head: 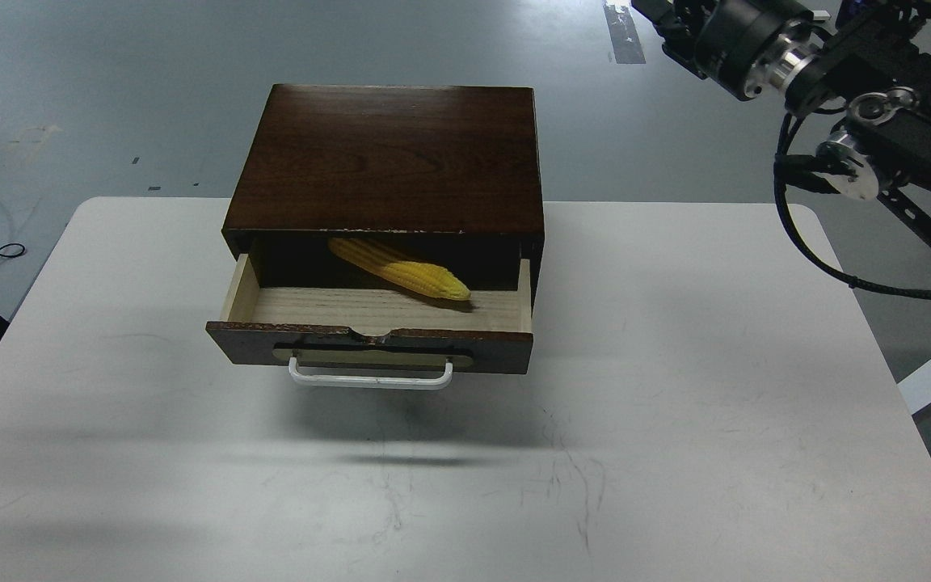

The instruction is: Put corn in drawer with both arms

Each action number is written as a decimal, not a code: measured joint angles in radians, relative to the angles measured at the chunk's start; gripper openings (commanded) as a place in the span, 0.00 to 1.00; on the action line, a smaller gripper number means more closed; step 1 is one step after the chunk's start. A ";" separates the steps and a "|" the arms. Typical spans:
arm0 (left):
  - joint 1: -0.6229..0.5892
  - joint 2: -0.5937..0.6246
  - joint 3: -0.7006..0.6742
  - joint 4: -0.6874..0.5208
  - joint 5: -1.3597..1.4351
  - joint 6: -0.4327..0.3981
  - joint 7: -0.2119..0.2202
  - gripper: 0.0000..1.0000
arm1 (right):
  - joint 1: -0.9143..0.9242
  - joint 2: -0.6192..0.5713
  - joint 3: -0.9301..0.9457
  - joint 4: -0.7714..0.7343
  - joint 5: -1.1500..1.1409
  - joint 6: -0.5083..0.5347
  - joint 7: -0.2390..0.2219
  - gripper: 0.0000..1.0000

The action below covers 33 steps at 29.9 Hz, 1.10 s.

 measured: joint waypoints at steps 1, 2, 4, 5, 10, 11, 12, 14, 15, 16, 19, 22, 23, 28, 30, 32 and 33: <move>0.000 0.000 0.000 0.000 -0.001 0.000 0.000 0.99 | -0.029 -0.015 0.018 -0.002 0.044 0.020 -0.018 0.99; 0.000 -0.001 0.000 0.000 -0.001 0.000 0.000 0.99 | -0.052 -0.023 0.034 -0.002 0.073 0.033 -0.032 0.99; 0.001 -0.003 0.000 0.000 -0.001 -0.001 0.000 0.98 | -0.107 -0.033 0.082 -0.006 0.125 0.047 -0.065 0.99; 0.001 -0.004 0.000 0.000 -0.001 -0.001 0.000 0.99 | -0.138 -0.036 0.113 -0.012 0.147 0.049 -0.084 0.99; 0.001 -0.007 0.001 0.000 -0.001 -0.001 0.000 0.99 | -0.248 -0.039 0.230 -0.032 0.225 0.053 -0.168 0.99; 0.002 -0.008 0.001 0.000 -0.001 -0.001 0.000 0.99 | -0.264 -0.039 0.244 -0.036 0.237 0.054 -0.179 0.99; 0.002 -0.008 0.001 0.000 -0.002 -0.001 0.000 0.98 | -0.277 -0.039 0.255 -0.039 0.246 0.054 -0.185 0.99; 0.004 -0.008 0.002 0.000 -0.003 -0.001 0.000 0.99 | -0.299 -0.039 0.271 -0.044 0.255 0.055 -0.191 1.00; 0.004 -0.008 0.002 0.000 -0.003 -0.001 0.000 0.98 | -0.307 -0.039 0.274 -0.045 0.256 0.057 -0.192 1.00; 0.005 -0.008 0.003 0.000 -0.005 -0.001 0.001 0.98 | -0.316 -0.039 0.276 -0.046 0.257 0.060 -0.192 1.00; 0.009 -0.010 0.005 0.000 -0.011 -0.002 0.006 0.99 | -0.341 -0.031 0.277 -0.056 0.257 0.083 -0.192 1.00; 0.017 -0.013 0.006 0.000 -0.014 -0.006 0.007 0.99 | -0.348 -0.026 0.281 -0.066 0.257 0.098 -0.192 1.00; 0.018 -0.016 0.006 0.001 -0.015 -0.009 0.008 0.99 | -0.349 -0.025 0.283 -0.068 0.257 0.100 -0.192 1.00; 0.028 -0.054 0.008 0.000 -0.015 -0.012 0.013 0.98 | -0.361 0.000 0.285 -0.068 0.257 0.107 -0.192 1.00; 0.044 -0.073 0.008 0.001 -0.015 -0.008 0.013 0.99 | -0.369 0.010 0.286 -0.068 0.257 0.107 -0.192 1.00; 0.057 -0.089 0.008 0.002 -0.015 -0.006 0.014 0.99 | -0.377 0.015 0.286 -0.067 0.257 0.108 -0.193 1.00; 0.062 -0.098 0.008 0.003 -0.015 -0.005 0.014 0.99 | -0.381 0.016 0.286 -0.066 0.257 0.108 -0.193 1.00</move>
